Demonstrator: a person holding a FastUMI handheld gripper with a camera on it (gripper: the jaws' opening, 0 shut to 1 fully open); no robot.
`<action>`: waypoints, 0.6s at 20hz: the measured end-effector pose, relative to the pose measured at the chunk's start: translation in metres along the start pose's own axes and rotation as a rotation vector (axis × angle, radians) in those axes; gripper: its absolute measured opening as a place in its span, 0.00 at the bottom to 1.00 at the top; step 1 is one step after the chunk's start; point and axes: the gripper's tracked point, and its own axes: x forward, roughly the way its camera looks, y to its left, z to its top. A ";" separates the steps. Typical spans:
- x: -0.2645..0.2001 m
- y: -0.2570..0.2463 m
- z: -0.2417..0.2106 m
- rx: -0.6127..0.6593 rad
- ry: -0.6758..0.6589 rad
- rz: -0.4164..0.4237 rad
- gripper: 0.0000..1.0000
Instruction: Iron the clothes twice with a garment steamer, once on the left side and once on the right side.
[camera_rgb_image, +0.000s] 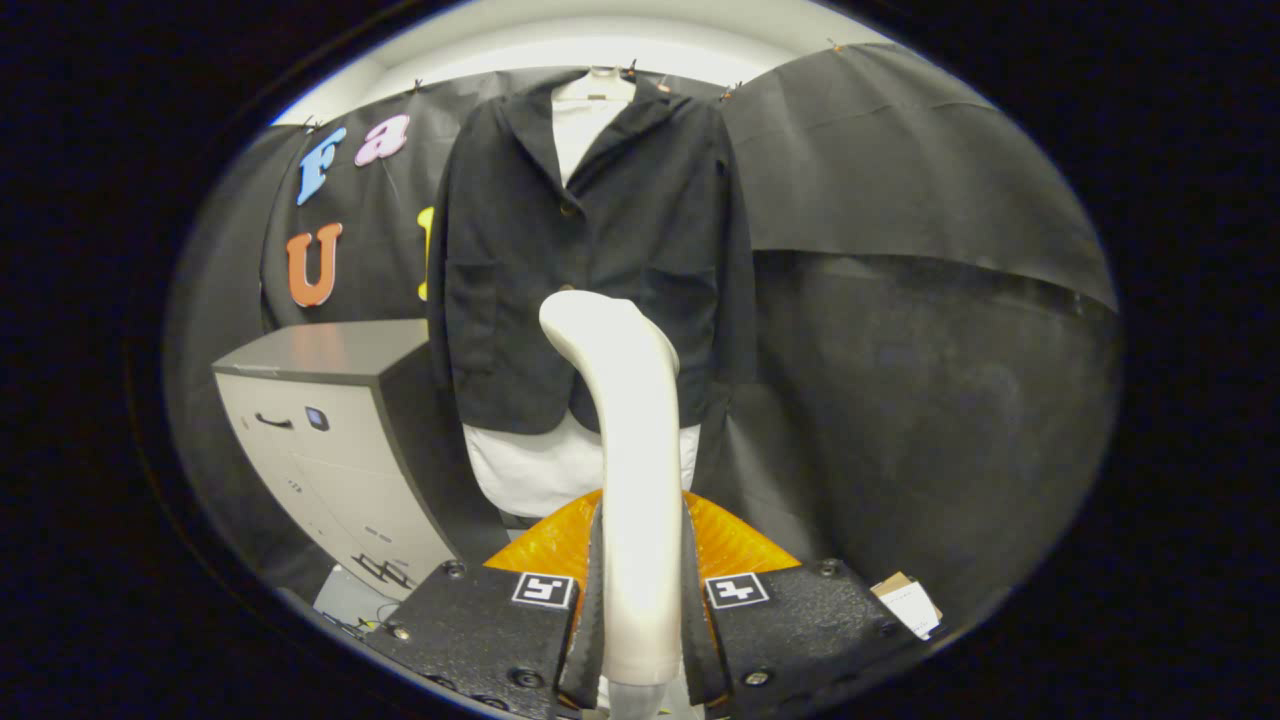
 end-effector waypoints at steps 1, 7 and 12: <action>-0.020 0.004 0.006 0.013 -0.024 0.002 0.35; -0.131 0.010 0.033 0.041 -0.129 0.021 0.35; -0.180 0.008 0.052 0.037 -0.203 0.068 0.35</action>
